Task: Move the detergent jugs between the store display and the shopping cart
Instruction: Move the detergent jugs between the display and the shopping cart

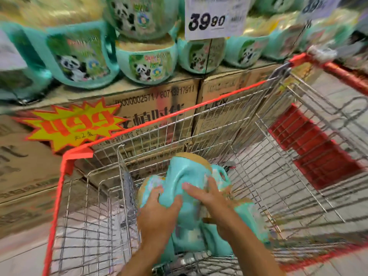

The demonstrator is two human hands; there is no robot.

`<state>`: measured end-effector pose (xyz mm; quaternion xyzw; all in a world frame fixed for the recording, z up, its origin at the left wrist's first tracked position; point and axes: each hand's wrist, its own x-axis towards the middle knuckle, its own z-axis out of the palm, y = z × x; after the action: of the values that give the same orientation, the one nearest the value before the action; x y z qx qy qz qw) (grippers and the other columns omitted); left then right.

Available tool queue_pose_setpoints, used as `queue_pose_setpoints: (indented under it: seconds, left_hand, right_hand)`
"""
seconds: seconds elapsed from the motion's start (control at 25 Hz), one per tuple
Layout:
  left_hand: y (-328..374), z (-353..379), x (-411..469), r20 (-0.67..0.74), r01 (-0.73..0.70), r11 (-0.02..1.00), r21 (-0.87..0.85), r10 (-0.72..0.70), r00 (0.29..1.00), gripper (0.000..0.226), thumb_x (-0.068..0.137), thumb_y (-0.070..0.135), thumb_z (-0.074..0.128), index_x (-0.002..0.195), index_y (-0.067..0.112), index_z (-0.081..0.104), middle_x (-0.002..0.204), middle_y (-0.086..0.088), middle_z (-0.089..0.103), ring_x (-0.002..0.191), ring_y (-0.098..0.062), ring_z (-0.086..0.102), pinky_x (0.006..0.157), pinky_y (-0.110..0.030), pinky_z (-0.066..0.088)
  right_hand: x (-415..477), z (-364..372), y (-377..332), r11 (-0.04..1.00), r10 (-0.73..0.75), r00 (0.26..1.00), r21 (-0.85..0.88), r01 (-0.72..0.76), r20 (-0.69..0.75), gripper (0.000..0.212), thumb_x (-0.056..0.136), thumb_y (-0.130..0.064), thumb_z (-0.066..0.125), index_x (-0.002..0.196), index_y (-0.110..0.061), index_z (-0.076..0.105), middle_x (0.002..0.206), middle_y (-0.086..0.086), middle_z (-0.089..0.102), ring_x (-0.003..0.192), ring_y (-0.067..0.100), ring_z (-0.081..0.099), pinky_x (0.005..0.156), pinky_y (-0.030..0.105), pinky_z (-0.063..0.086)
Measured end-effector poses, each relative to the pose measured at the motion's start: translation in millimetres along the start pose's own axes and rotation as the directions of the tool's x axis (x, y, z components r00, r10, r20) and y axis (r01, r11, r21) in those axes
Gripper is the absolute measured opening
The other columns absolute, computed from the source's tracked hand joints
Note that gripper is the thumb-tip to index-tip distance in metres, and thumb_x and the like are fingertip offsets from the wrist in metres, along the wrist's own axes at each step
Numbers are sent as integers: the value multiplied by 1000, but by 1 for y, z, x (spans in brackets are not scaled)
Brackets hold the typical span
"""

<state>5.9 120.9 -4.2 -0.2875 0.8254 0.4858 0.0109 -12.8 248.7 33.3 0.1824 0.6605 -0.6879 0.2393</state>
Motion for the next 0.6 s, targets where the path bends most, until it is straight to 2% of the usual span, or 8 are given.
queue_pose_setpoints:
  seconds: [0.08, 0.12, 0.24, 0.28, 0.36, 0.44, 0.52, 0.6]
  left_hand:
    - [10, -3, -17, 22, -119, 966, 229, 117, 993, 53, 72, 58, 67, 118, 35, 57, 127, 16, 58, 113, -19, 60, 79, -29, 41]
    - [14, -5, -26, 61, -193, 947, 258, 184, 981, 52, 73, 57, 69, 119, 38, 54, 139, 25, 45, 124, -12, 53, 84, -28, 40]
    - [22, -12, -44, 215, -382, 886, 264, 332, 918, 37, 74, 60, 70, 94, 50, 40, 139, 43, 8, 137, 12, 25, 90, -19, 36]
    - [22, -17, -46, 239, -417, 889, 188, 370, 898, 35, 72, 60, 72, 89, 52, 43, 138, 44, 11, 133, 18, 25, 89, -14, 36]
    - [27, -33, -40, 208, -408, 908, -92, 418, 884, 26, 65, 61, 71, 86, 51, 59, 131, 42, 44, 117, 25, 43, 88, -5, 38]
    - [33, -50, -21, 132, -355, 900, -252, 396, 909, 32, 69, 67, 64, 96, 50, 66, 114, 34, 63, 104, 14, 58, 90, -16, 46]
    - [32, -62, 0, 133, -301, 909, -290, 349, 927, 41, 75, 65, 67, 112, 50, 58, 124, 22, 62, 117, -1, 56, 103, -31, 44]
    - [29, -65, 8, 286, -106, 910, -400, 234, 929, 62, 68, 64, 64, 124, 42, 51, 138, 9, 55, 127, -12, 51, 111, -43, 39]
  right_hand:
    - [-3, 14, 4, 1000, -2, 999, 17, 3, -52, 134, 31, -64, 87, 143, -24, 27, 131, -4, 57, 112, 16, 61, 91, 39, 54]
    - [-3, 16, 4, 998, 12, 996, 58, -7, -88, 136, 31, -58, 88, 144, -19, 24, 128, 0, 59, 111, 19, 63, 90, 40, 55]
    - [0, 5, 5, 987, -33, 988, 151, 56, -150, 97, 46, -35, 82, 131, -15, 40, 110, 6, 68, 90, 21, 71, 66, 36, 59]
    - [-2, -1, 5, 984, -59, 986, 157, 83, -153, 83, 50, -30, 78, 125, -14, 47, 103, 6, 70, 82, 19, 72, 57, 31, 56]
    - [-4, -17, 5, 967, -108, 984, 216, 137, -142, 64, 55, -22, 70, 118, -14, 57, 93, 7, 72, 71, 18, 71, 50, 26, 52]
    - [-7, -34, 3, 947, -143, 986, 277, 162, -87, 62, 58, -17, 67, 119, -11, 58, 102, 16, 70, 82, 26, 69, 62, 34, 55]
    - [-11, -46, 1, 920, -175, 985, 357, 162, 5, 68, 56, -13, 68, 122, -1, 56, 105, 22, 67, 88, 32, 66, 70, 41, 56]
    - [-16, -52, -2, 889, -212, 969, 436, 136, 130, 71, 44, -17, 81, 111, 2, 64, 93, 20, 68, 80, 30, 67, 65, 38, 57]
